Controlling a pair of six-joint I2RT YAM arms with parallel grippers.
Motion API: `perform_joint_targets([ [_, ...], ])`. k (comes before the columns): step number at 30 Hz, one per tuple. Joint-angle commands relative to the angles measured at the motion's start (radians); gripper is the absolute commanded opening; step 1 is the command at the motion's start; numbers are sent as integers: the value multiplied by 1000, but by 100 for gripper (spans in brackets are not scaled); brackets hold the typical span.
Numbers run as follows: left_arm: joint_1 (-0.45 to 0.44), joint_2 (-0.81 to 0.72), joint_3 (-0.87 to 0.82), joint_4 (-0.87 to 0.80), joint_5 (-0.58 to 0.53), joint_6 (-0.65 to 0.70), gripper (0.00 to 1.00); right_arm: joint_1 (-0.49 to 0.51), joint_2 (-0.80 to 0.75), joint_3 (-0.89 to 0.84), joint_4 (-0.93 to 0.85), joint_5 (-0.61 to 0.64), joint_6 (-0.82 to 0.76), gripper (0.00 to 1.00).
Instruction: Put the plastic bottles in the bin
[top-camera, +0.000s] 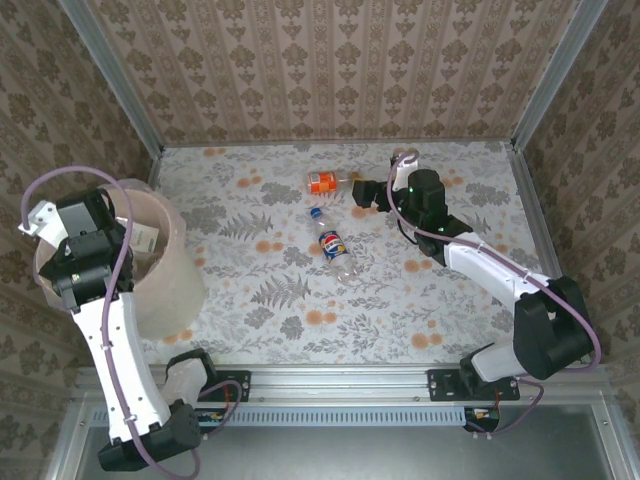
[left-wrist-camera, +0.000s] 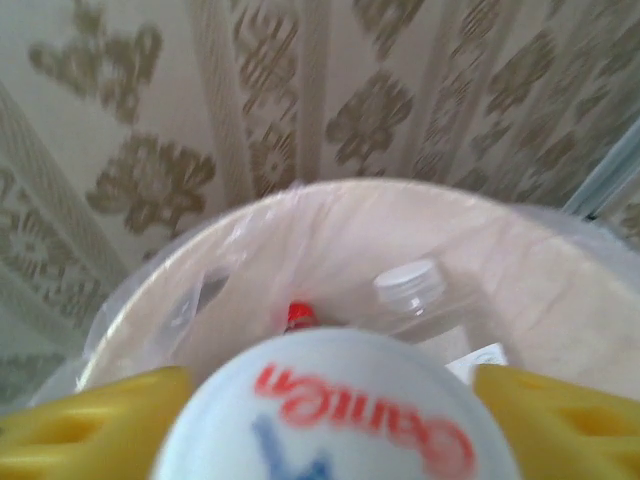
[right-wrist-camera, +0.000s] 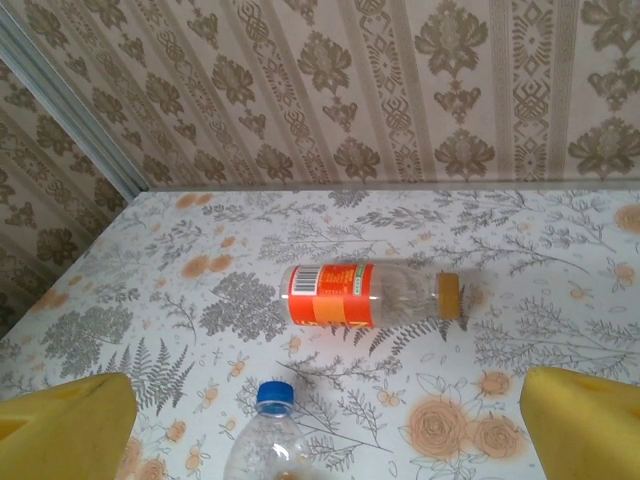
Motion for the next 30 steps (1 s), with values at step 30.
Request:
perform_joint_targets([
  [30, 148, 270, 195, 264, 472, 228, 100, -2, 22, 25, -72, -19, 37, 100],
])
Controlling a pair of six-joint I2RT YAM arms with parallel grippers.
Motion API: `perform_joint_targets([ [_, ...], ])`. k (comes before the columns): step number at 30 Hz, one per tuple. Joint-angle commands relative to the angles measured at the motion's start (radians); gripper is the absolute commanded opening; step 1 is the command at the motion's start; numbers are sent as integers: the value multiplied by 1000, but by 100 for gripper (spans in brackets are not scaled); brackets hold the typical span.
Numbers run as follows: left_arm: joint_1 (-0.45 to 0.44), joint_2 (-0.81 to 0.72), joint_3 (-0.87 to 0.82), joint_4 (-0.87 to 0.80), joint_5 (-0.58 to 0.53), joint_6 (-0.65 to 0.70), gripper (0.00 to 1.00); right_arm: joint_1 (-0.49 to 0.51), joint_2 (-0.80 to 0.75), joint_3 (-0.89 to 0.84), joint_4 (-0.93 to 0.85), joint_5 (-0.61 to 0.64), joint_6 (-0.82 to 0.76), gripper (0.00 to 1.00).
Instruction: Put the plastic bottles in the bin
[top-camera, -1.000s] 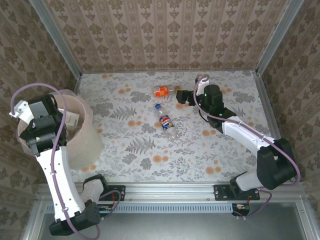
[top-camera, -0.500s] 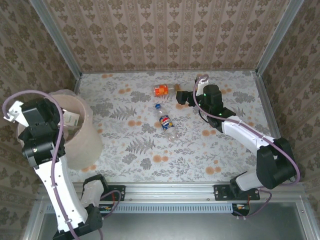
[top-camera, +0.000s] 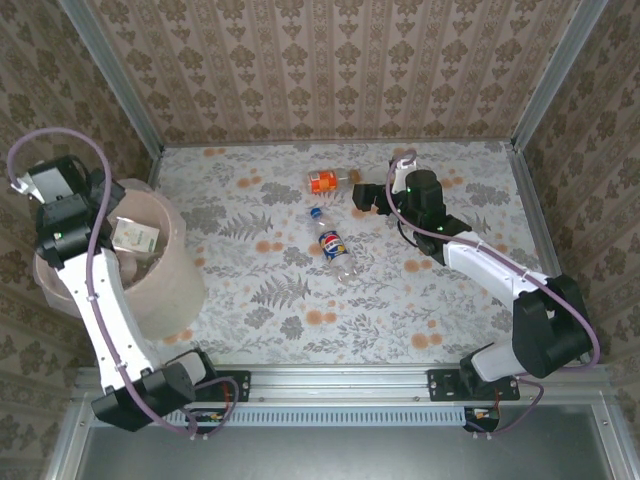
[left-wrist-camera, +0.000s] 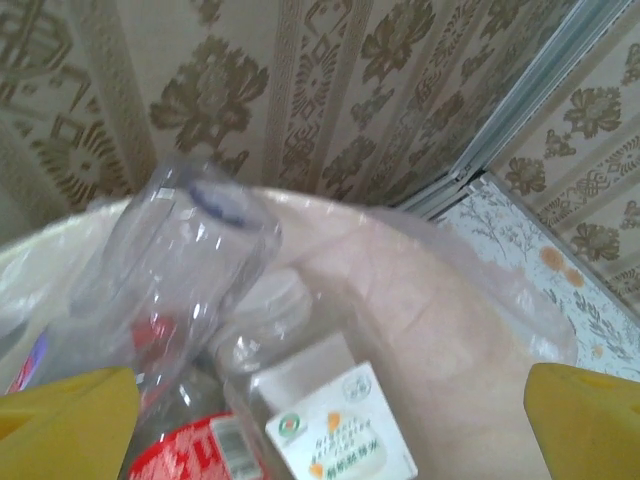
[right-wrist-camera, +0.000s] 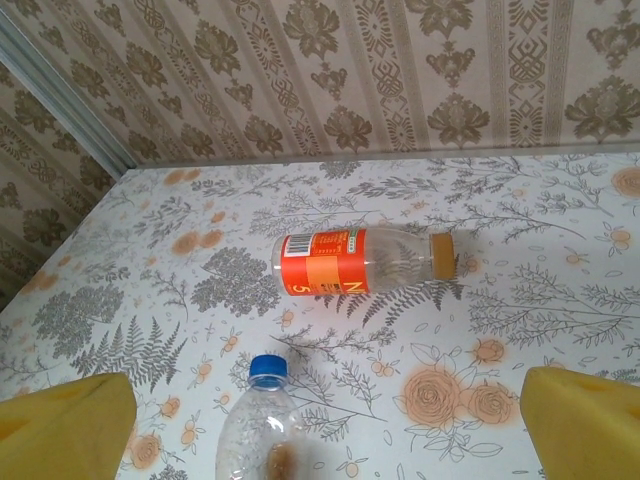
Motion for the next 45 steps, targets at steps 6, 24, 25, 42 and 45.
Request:
perform_joint_targets([
  [6, 79, 178, 144, 71, 136, 126, 100, -2, 19, 23, -17, -20, 27, 100],
  [24, 64, 77, 60, 85, 262, 42, 100, -1, 60, 35, -78, -45, 5, 100],
  [25, 45, 68, 68, 87, 268, 44, 100, 1, 73, 41, -105, -68, -2, 100],
  [42, -275, -17, -39, 242, 425, 0, 100, 174, 261, 152, -339, -10, -41, 99],
  [45, -292, -16, -45, 246, 461, 0, 100, 193, 289, 166, -342, 5, -43, 98],
])
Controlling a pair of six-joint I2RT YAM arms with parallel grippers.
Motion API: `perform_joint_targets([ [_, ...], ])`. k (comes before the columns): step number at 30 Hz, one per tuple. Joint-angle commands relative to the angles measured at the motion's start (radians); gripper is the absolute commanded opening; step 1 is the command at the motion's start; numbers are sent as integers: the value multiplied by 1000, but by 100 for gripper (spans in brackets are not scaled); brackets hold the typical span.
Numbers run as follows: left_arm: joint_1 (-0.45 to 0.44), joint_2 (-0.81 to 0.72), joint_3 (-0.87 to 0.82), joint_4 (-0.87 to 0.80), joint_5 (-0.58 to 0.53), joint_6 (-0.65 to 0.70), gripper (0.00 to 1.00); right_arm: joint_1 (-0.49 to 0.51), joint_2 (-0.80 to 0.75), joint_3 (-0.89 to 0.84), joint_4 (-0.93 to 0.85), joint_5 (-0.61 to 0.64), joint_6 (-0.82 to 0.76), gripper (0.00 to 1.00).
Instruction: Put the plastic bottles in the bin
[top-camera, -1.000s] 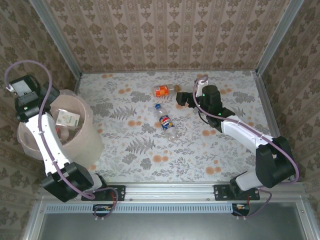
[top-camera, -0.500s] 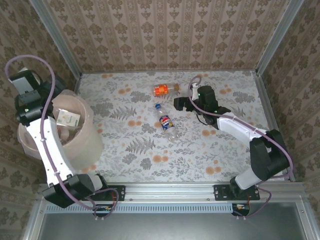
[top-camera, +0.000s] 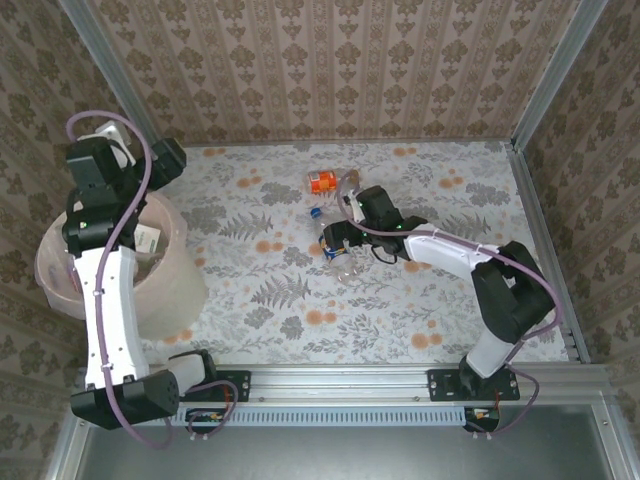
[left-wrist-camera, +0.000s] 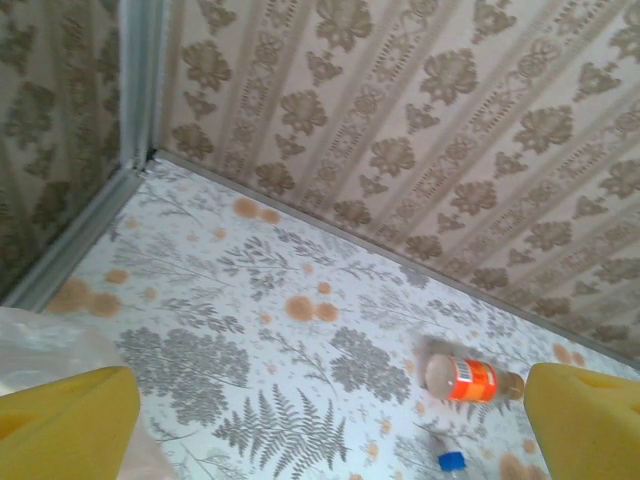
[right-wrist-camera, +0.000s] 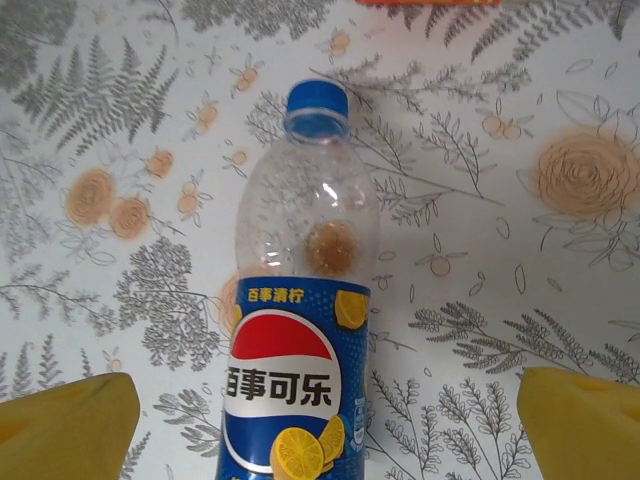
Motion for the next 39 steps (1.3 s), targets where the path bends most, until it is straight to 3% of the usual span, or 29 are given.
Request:
perform_joint_targets([
  [1, -14, -9, -12, 44, 71, -21, 100, 26, 39, 46, -28, 53, -3, 97],
  [18, -31, -26, -67, 68, 147, -45, 100, 115, 225, 152, -121, 136, -19, 88],
  [23, -132, -15, -46, 69, 87, -52, 100, 136, 224, 125, -127, 222, -32, 84],
  [31, -336, 35, -32, 80, -20, -36, 100, 146, 191, 63, -72, 264, -48, 64],
  [36, -397, 81, -42, 106, 9, -47, 100, 146, 102, 7, 24, 275, -60, 54],
  [39, -419, 101, -79, 198, 145, -49, 100, 146, 29, -40, 102, 280, -68, 48],
])
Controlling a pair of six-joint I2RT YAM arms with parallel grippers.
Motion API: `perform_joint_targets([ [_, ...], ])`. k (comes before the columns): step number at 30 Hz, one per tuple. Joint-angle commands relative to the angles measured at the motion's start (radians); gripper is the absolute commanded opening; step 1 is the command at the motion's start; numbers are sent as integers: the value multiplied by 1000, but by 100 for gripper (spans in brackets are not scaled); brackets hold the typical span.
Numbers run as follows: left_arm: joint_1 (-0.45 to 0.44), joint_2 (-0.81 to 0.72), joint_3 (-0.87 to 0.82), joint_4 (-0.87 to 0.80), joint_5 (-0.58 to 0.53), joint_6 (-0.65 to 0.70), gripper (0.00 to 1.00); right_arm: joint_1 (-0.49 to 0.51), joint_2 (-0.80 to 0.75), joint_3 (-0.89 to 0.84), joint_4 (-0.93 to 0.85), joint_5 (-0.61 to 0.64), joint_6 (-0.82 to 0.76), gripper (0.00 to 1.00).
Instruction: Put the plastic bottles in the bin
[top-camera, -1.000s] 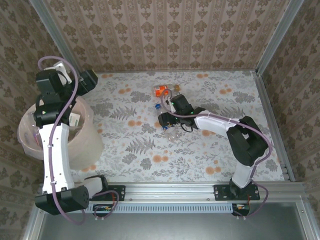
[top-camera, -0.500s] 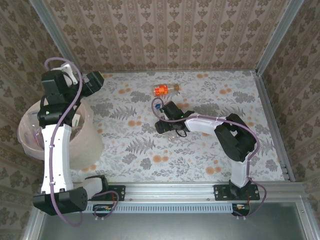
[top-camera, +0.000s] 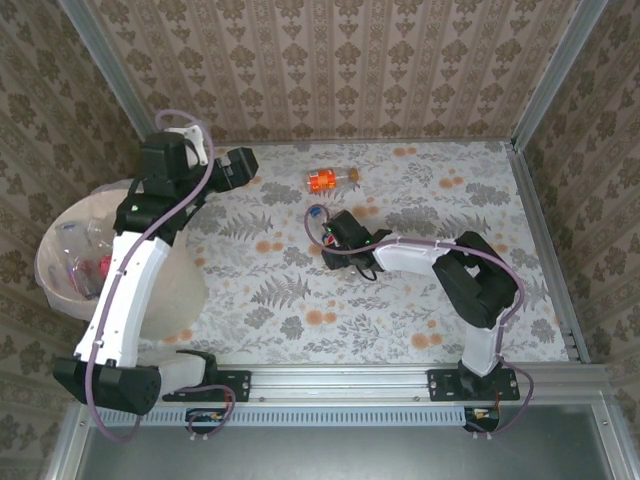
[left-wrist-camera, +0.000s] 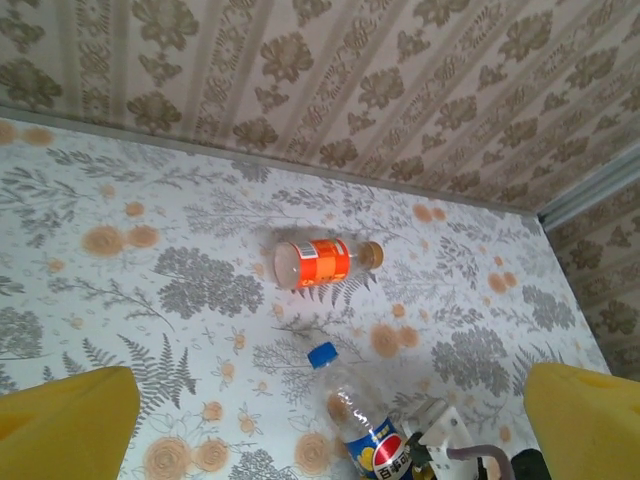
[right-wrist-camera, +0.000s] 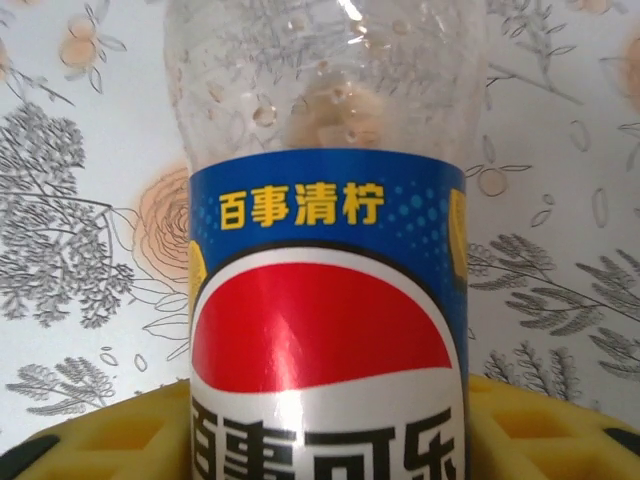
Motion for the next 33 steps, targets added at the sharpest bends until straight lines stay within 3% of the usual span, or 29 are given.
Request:
perform_joint_targets([
  [1, -23, 15, -29, 132, 148, -24, 100, 4, -111, -43, 128, 36, -14, 47],
  [9, -73, 42, -127, 249, 255, -44, 100, 4, -259, -123, 319, 27, 21, 45],
  [13, -100, 38, -135, 200, 231, 18, 100, 1, -298, -132, 378, 21, 74, 45],
  [20, -155, 51, -237, 393, 298, -54, 100, 1, -325, -145, 533, -144, 120, 45],
  [26, -182, 129, -224, 522, 391, -89, 100, 1, -310, -134, 607, -259, 164, 46],
  [28, -211, 147, -212, 512, 387, -82, 100, 1, -309, -132, 623, -283, 167, 46],
  [31, -214, 161, -189, 414, 218, -87, 100, 1, -311, -130, 644, -304, 173, 46],
  [33, -214, 163, -204, 433, 176, -110, 100, 1, -310, -125, 646, -327, 179, 46],
])
